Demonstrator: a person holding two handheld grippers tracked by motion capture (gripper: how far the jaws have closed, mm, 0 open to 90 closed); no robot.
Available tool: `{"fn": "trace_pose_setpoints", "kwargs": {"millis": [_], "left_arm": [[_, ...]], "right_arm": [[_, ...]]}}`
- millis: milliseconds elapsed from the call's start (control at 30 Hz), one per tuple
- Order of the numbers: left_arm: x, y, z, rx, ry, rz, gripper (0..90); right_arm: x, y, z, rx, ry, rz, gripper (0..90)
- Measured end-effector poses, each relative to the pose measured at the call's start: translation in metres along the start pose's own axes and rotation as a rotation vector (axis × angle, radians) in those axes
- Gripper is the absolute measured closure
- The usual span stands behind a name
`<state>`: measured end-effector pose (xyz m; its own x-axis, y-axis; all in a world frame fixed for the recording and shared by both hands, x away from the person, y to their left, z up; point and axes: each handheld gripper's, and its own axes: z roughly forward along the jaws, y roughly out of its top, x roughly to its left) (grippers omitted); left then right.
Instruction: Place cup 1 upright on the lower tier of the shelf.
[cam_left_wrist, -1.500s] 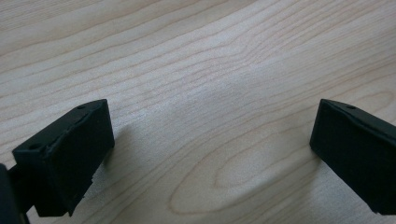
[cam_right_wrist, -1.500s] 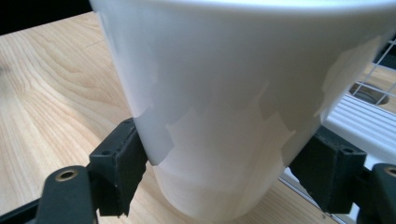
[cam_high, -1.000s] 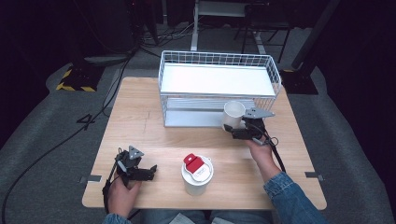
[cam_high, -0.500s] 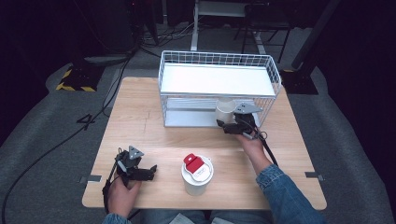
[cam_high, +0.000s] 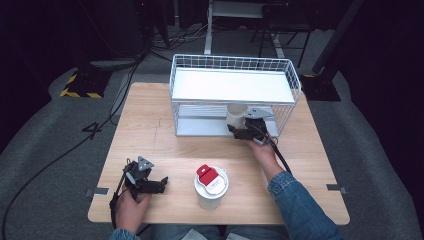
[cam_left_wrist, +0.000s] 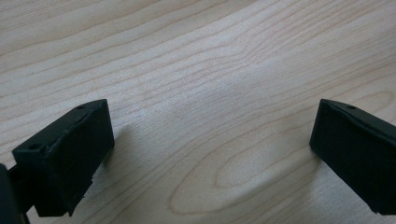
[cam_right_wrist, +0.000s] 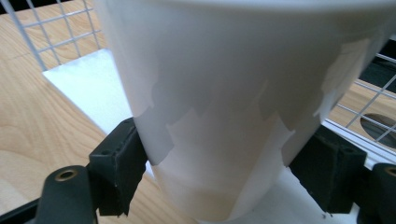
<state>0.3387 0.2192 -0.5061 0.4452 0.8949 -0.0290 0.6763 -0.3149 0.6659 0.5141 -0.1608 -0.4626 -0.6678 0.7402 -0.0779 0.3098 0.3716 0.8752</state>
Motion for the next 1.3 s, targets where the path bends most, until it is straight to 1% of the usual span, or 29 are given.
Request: {"fn": "trace_pose_setpoints", "kwargs": {"millis": [167,300,433,500,633,800,867,1000,1300], "left_arm": [[0.000,0.000,0.000,0.000,0.000,0.000,0.2],[0.000,0.000,0.000,0.000,0.000,0.001,0.2],[0.000,0.000,0.000,0.001,0.000,0.000,0.2],[0.000,0.000,0.000,0.000,0.000,0.000,0.3],[0.000,0.000,0.000,0.000,0.000,0.000,0.2],[0.000,0.000,0.000,0.000,0.000,0.000,0.3],[0.000,0.000,0.000,0.000,0.000,0.000,0.2],[0.000,0.000,0.000,0.000,0.000,0.000,0.2],[0.000,0.000,0.000,0.001,0.000,0.001,0.3]], "right_arm": [[-0.004,-0.001,0.007,0.011,-0.016,0.012,23.6],[-0.008,-0.002,0.013,0.033,-0.010,0.025,23.6],[-0.010,-0.001,0.017,0.040,-0.014,0.040,23.6],[-0.012,-0.001,0.020,0.038,-0.012,0.040,23.6],[-0.011,-0.001,0.023,0.048,-0.013,0.041,23.6],[-0.011,-0.002,0.028,0.070,0.004,0.048,23.5],[-0.011,-0.003,0.029,0.075,0.004,0.048,23.5],[-0.011,-0.004,0.030,0.074,0.007,0.053,23.5],[-0.011,-0.005,0.031,0.082,0.003,0.047,23.0]]}}
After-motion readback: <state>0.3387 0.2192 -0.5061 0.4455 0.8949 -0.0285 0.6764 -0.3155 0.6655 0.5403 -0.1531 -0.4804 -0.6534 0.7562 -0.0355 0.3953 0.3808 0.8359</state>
